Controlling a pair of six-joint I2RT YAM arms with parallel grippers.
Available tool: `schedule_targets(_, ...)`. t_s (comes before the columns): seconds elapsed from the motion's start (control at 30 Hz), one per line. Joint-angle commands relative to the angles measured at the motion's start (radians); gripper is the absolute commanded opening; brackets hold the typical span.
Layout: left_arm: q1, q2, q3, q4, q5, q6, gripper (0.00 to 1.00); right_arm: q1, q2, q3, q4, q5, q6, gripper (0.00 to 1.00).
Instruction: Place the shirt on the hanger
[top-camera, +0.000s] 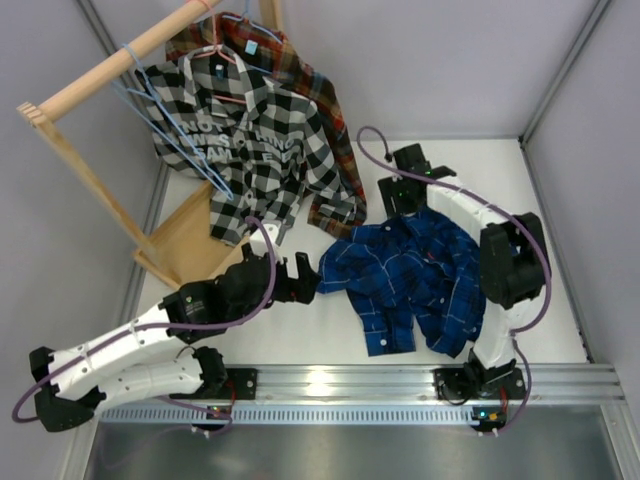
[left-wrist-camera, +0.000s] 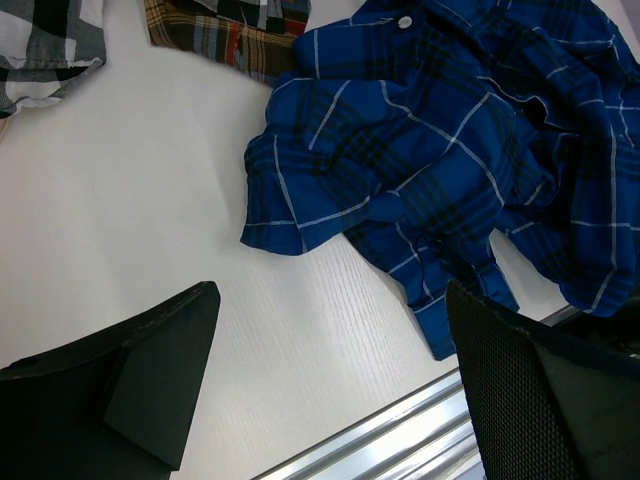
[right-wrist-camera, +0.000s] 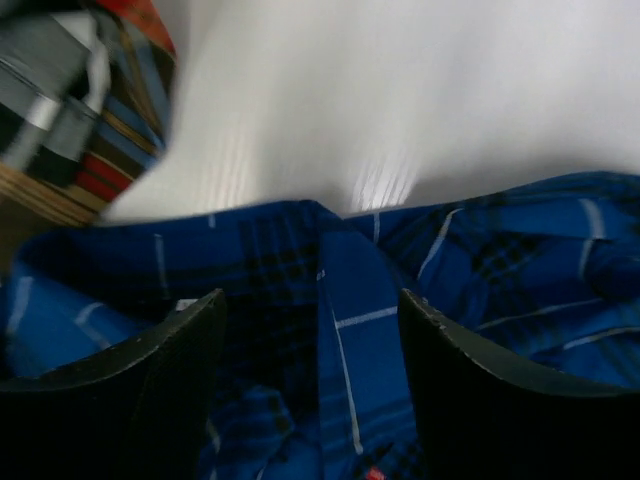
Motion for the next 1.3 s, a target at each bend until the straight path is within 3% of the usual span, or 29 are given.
schedule_targets(0.0, -0.002, -0.022, -0.020, 0.011, -0.024, 0.004, 0.98, 0.011, 0.041, 0.020, -0.038, 0.063, -0.013, 0.65)
schedule_targets(0.13, -0.002, -0.024, -0.035, 0.013, -0.030, 0.004, 0.98, 0.011, 0.080, -0.026, -0.038, 0.089, -0.010, 0.60)
schedule_targets(0.2, -0.002, -0.018, -0.038, 0.013, -0.028, 0.005, 0.98, 0.009, 0.098, -0.034, -0.038, 0.092, -0.010, 0.52)
schedule_targets(0.3, -0.002, -0.004, -0.042, 0.014, -0.039, 0.003, 0.98, 0.006, 0.100, -0.036, -0.035, 0.118, 0.000, 0.33)
schedule_targets(0.37, -0.002, 0.005, -0.043, 0.014, -0.039, 0.003, 0.98, 0.006, 0.089, -0.031, -0.035, 0.141, 0.013, 0.02)
schedule_targets(0.4, -0.002, 0.004, -0.043, 0.014, -0.041, 0.003, 0.98, 0.006, 0.066, -0.031, -0.032, 0.155, 0.017, 0.00)
schedule_targets(0.8, -0.002, 0.076, 0.004, 0.056, -0.073, 0.009, 0.98, 0.008, -0.320, -0.146, 0.040, 0.138, 0.068, 0.00)
schedule_targets(1.03, -0.001, 0.281, 0.173, 0.250, -0.113, 0.084, 0.98, 0.014, -0.590, -0.260, 0.093, 0.009, 0.100, 0.00)
schedule_targets(1.17, 0.013, 0.474, 0.297, 0.353, -0.139, 0.176, 0.98, 0.014, -0.727, -0.289, 0.091, -0.020, 0.115, 0.00)
schedule_targets(1.27, 0.103, 0.579, 0.378, 0.369, -0.036, 0.126, 0.98, 0.014, -0.808, -0.321, 0.097, -0.032, 0.131, 0.00)
